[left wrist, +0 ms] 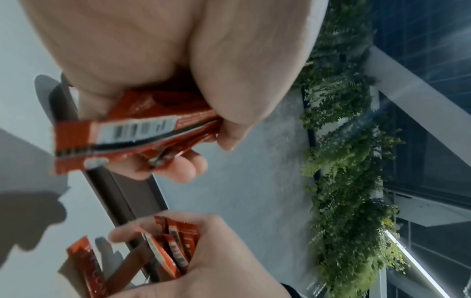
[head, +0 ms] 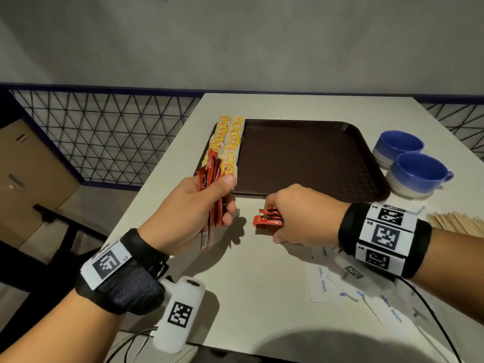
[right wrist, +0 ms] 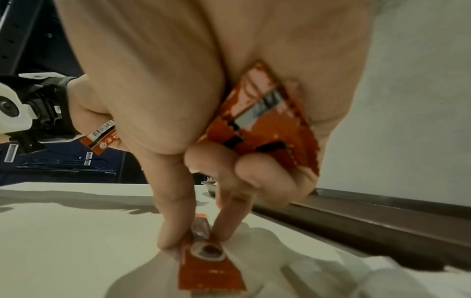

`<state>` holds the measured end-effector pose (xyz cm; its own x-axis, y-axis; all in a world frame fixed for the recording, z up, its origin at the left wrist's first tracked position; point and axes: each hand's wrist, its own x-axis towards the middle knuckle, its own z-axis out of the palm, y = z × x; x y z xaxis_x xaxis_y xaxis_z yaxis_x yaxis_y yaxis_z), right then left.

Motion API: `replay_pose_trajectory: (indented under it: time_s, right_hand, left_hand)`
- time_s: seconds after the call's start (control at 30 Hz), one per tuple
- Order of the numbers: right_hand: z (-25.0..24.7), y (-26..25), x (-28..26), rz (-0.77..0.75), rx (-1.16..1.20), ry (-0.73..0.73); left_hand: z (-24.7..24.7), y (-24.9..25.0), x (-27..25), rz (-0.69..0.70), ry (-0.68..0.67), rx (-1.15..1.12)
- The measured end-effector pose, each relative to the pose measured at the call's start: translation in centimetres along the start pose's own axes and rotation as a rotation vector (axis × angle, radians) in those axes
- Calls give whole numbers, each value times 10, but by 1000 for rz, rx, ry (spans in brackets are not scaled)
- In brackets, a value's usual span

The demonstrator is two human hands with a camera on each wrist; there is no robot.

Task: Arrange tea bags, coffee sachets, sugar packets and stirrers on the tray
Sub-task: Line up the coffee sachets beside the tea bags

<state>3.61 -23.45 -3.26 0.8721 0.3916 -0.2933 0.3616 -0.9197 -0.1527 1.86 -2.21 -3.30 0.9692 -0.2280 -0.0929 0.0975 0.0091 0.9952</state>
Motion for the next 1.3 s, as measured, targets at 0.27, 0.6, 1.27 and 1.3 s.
replay_pose_trajectory:
  time_s: [0.27, 0.6, 1.27, 1.3]
  right_hand:
    - [3, -3, 4, 33, 70, -8]
    - [0, -3, 1, -1, 124, 59]
    - [-21, -23, -12, -30, 1212, 259]
    - [-23, -22, -10, -9, 1213, 269]
  left_hand:
    - [12, -7, 4, -51, 98, -236]
    - [14, -20, 8, -11, 136, -292]
    - [61, -24, 22, -3, 108, -617]
    - [62, -24, 24, -10, 132, -633]
